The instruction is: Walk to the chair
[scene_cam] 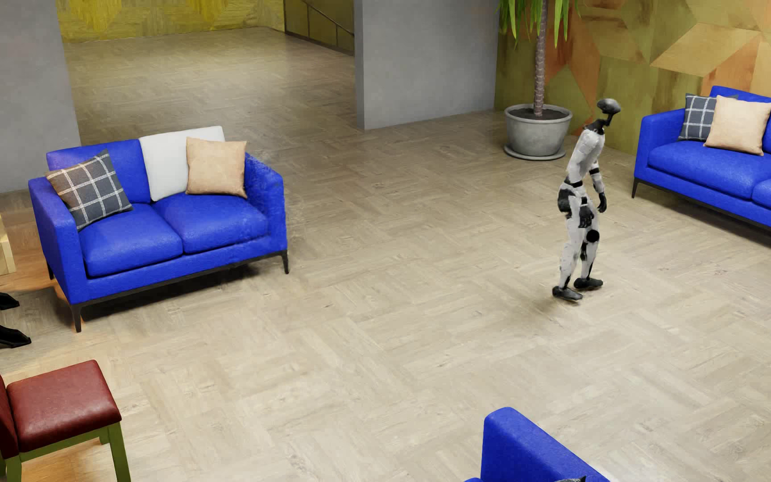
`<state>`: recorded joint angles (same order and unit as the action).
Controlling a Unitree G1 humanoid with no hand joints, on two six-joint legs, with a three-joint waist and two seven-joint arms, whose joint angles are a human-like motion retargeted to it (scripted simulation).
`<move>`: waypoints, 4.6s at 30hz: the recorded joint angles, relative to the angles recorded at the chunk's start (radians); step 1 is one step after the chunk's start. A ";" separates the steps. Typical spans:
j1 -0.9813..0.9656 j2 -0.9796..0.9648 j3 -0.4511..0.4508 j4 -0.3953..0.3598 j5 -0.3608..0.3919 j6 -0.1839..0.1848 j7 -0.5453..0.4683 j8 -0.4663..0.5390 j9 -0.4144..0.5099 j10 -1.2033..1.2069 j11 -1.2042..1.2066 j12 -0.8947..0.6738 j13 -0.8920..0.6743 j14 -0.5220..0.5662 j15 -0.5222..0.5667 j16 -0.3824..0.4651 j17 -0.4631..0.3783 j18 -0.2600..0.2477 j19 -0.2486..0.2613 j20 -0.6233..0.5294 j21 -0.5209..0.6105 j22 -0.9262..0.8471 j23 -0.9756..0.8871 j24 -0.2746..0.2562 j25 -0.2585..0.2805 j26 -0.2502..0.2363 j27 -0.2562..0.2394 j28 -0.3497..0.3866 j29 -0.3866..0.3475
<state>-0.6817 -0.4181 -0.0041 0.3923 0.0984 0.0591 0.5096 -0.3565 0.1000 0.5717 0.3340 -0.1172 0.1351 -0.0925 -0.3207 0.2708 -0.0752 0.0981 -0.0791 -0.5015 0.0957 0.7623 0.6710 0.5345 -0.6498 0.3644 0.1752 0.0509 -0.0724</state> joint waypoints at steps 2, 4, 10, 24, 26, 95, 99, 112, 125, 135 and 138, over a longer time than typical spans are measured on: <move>-0.009 0.022 0.001 0.031 0.000 0.002 -0.023 0.011 -0.002 0.097 0.037 0.033 -0.004 -0.001 -0.017 0.002 0.007 -0.023 -0.008 0.012 -0.005 -0.005 0.002 0.009 0.001 0.001 0.012 -0.011 0.007; -0.027 0.045 0.004 0.050 -0.005 0.003 -0.068 0.019 -0.005 0.193 0.071 0.063 0.007 0.026 -0.034 -0.003 0.017 -0.063 -0.013 0.032 -0.024 -0.001 0.003 0.006 0.006 0.006 0.021 -0.018 0.005; -0.021 0.127 0.003 -0.238 -0.057 0.003 -0.692 0.018 -0.021 0.281 0.119 0.107 0.063 -0.017 -0.070 0.002 0.025 -0.239 0.018 0.052 -0.071 0.027 0.069 0.009 -0.013 0.012 0.047 -0.025 0.019; 0.273 0.253 -0.020 -0.284 -0.601 -0.082 -0.645 -0.310 -0.087 -0.182 0.323 -0.007 0.070 -0.036 0.014 0.116 0.008 -0.271 -0.028 0.045 -0.226 0.034 0.060 0.002 -0.076 -0.026 0.073 0.008 0.067; 0.287 0.378 0.001 -0.238 -0.656 -0.096 -0.604 -0.592 -0.102 -0.198 0.186 0.059 0.035 -0.023 0.137 0.133 0.016 -0.300 0.072 0.134 -0.248 -0.042 0.047 -0.032 -0.064 -0.043 0.056 0.067 0.058; 0.363 -0.079 0.047 -0.381 -0.206 -0.089 -0.234 0.419 -0.074 -0.058 1.095 0.291 0.093 -0.150 0.242 -0.156 -0.036 -0.009 0.215 0.304 -0.217 0.130 0.055 0.056 -0.097 0.010 0.037 0.005 0.164; 0.470 -0.202 -0.014 -0.445 -0.353 -0.129 -0.321 0.245 -0.079 -0.059 0.730 0.034 0.156 -0.252 0.136 -0.164 0.003 -0.038 0.162 0.275 -0.328 0.084 0.062 0.075 -0.035 -0.017 0.079 0.087 0.098; 0.392 0.127 -0.047 -0.189 -0.138 -0.063 -0.557 0.054 -0.068 0.628 0.104 0.104 0.096 0.171 0.077 -0.071 0.101 -0.166 0.030 0.172 -0.333 0.004 0.080 0.057 -0.050 -0.045 0.046 0.009 0.063; 0.143 0.307 0.053 -0.202 -0.014 0.017 -0.231 0.254 -0.111 -0.273 0.101 0.512 -0.162 0.179 -0.169 -0.193 0.064 0.011 0.084 0.280 -0.138 0.112 0.064 -0.020 -0.058 0.064 -0.026 -0.038 0.012; 0.360 -0.117 0.016 -0.275 -0.279 -0.087 -0.094 0.353 -0.091 -0.118 0.895 0.021 -0.028 -0.108 0.107 -0.062 -0.005 -0.043 0.233 0.245 -0.336 0.066 0.149 0.061 -0.016 -0.013 0.099 0.116 -0.031; 0.399 -0.152 -0.018 -0.285 -0.297 -0.103 -0.112 0.334 -0.094 -0.102 0.550 -0.116 0.027 -0.158 0.041 0.009 -0.026 -0.073 0.202 0.213 -0.334 0.029 0.115 0.067 -0.005 -0.035 0.061 0.064 0.055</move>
<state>-0.2830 -0.5699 -0.0216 0.1070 -0.1988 -0.0438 0.3975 -0.0228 0.0062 0.4702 0.8838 -0.2337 0.1620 -0.2503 -0.2797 0.2802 -0.1011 0.0256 0.1228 -0.2889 -0.2385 0.7910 0.7859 0.6019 -0.6548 0.3296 0.2366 0.1148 -0.0177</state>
